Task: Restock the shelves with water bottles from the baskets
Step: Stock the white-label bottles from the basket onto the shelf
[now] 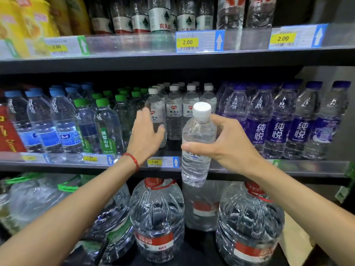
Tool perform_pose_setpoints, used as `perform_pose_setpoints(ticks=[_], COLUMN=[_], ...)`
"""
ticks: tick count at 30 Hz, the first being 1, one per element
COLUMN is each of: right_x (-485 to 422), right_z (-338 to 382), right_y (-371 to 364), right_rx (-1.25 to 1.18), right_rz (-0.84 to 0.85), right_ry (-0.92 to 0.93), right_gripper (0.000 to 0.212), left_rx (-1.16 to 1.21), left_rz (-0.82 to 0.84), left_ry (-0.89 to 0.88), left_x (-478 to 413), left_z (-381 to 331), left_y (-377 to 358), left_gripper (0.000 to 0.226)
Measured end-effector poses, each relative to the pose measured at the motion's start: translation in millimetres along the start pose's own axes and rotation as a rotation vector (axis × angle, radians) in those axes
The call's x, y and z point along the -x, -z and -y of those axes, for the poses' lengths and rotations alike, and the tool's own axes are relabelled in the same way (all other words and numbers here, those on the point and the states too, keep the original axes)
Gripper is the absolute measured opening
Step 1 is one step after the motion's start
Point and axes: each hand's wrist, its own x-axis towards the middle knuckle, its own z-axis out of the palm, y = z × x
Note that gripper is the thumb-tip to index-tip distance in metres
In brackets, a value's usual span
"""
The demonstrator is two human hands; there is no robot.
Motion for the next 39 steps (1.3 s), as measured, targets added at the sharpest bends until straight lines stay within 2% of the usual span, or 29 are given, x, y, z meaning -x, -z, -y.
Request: perform_pose_setpoints(ticks=[2, 7, 14, 18, 22, 25, 28, 30, 33, 39], right_x=[-1.4, -9.8, -44.4, -64.5, -89.4, -102.5, -116.0, -124.4, -128.1, -142.4], right_z=[6.1, 19.2, -8.2, -35.9, -66.5, -80.8, -80.4, -82.0, -95.1, -109.8], right_y=[-2.9, -10.8, -24.9, -38.4, -53.2, -62.1, -65.5, -65.0, -67.3, -74.3], right_rx=[0.026, 0.104, 0.168, 0.205, 0.261, 0.225, 0.17, 0.127, 0.221, 0.234], right_rz=[-0.006, -0.077, -0.14, -0.134, -0.085, -0.067, -0.028, -0.063, -0.09, -0.087], right_ry=[0.061, 0.262, 0.45, 0.403, 0.179, 0.02, -0.119, -0.117, -0.065, -0.151], right_gripper=[0.054, 0.062, 0.08, 0.082, 0.074, 0.083, 0.071, 0.085, 0.084, 0.092], left_rx=[-0.143, -0.614, -0.626, -0.678, -0.735, -0.753, -0.765, -0.733, -0.698, -0.649], left_rz=[0.06, 0.31, 0.666, 0.714, 0.732, 0.738, 0.762, 0.77, 0.762, 0.748], left_ry=[-0.1, -0.148, -0.105, -0.119, -0.154, -0.165, -0.162, -0.158, -0.177, -0.181], left_x=[15.2, 37.5, 67.0, 82.3, 90.1, 92.1, 91.4, 89.1, 84.5, 77.4], left_z=[-7.5, -21.4, -43.0, -45.2, -38.4, -33.5, -27.6, -23.5, -17.9, -12.9], left_y=[15.4, 60.3, 97.1, 102.5, 100.5, 100.1, 102.2, 102.5, 102.2, 96.0], left_gripper=[0.048, 0.047, 0.047, 0.053, 0.051, 0.048, 0.05, 0.051, 0.052, 0.052])
